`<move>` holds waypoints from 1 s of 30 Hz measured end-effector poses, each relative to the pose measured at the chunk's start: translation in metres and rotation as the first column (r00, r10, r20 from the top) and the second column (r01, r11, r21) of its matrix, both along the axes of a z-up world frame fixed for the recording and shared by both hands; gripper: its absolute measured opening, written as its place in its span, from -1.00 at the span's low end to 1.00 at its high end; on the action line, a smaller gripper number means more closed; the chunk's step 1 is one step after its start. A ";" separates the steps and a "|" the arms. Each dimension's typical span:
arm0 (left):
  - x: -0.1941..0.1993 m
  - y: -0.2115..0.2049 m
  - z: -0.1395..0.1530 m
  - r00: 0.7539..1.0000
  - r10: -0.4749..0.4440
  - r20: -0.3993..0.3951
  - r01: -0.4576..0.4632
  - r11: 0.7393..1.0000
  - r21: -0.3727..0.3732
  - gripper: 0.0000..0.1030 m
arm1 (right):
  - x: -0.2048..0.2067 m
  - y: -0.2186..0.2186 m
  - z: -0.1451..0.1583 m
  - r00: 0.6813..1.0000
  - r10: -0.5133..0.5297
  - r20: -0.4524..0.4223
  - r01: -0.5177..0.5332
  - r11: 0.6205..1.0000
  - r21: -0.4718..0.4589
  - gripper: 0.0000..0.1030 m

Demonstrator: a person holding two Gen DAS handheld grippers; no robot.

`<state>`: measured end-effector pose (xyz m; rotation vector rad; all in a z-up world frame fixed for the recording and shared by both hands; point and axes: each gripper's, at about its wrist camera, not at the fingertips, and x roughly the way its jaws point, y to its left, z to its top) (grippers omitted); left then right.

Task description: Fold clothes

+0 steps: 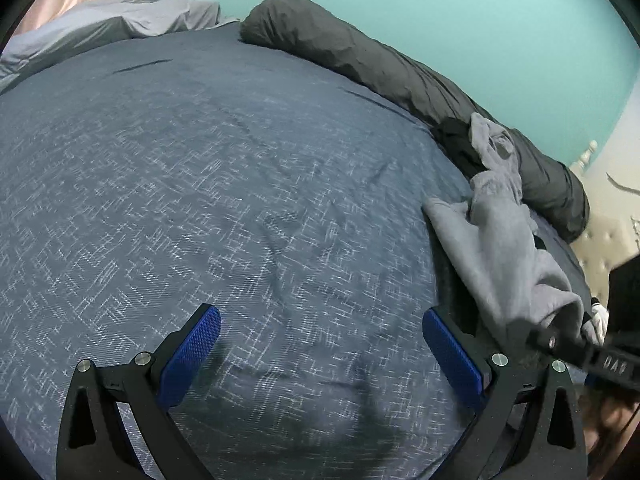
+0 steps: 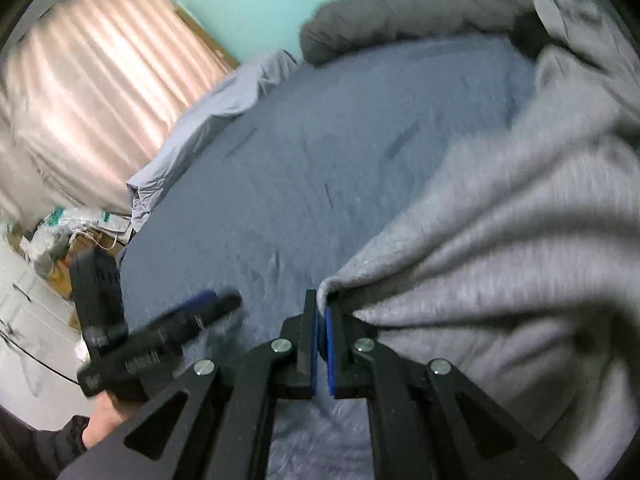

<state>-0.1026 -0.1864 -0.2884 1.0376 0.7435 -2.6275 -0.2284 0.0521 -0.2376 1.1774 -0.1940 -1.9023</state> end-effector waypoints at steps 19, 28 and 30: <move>-0.010 0.012 -0.006 0.999 -0.032 0.013 0.032 0.999 0.004 0.99 | -0.053 0.152 0.003 0.886 -0.422 -0.191 0.455 0.871 0.184 0.23; -0.013 0.015 -0.008 0.998 -0.057 0.016 0.057 0.998 0.007 0.99 | -0.028 0.147 -0.014 0.935 -0.323 -0.144 0.344 0.925 0.160 -0.78; -0.014 0.018 -0.009 0.998 -0.060 0.018 0.060 0.998 0.006 0.99 | -0.021 0.151 -0.008 0.934 -0.326 -0.147 0.346 0.927 0.144 -0.81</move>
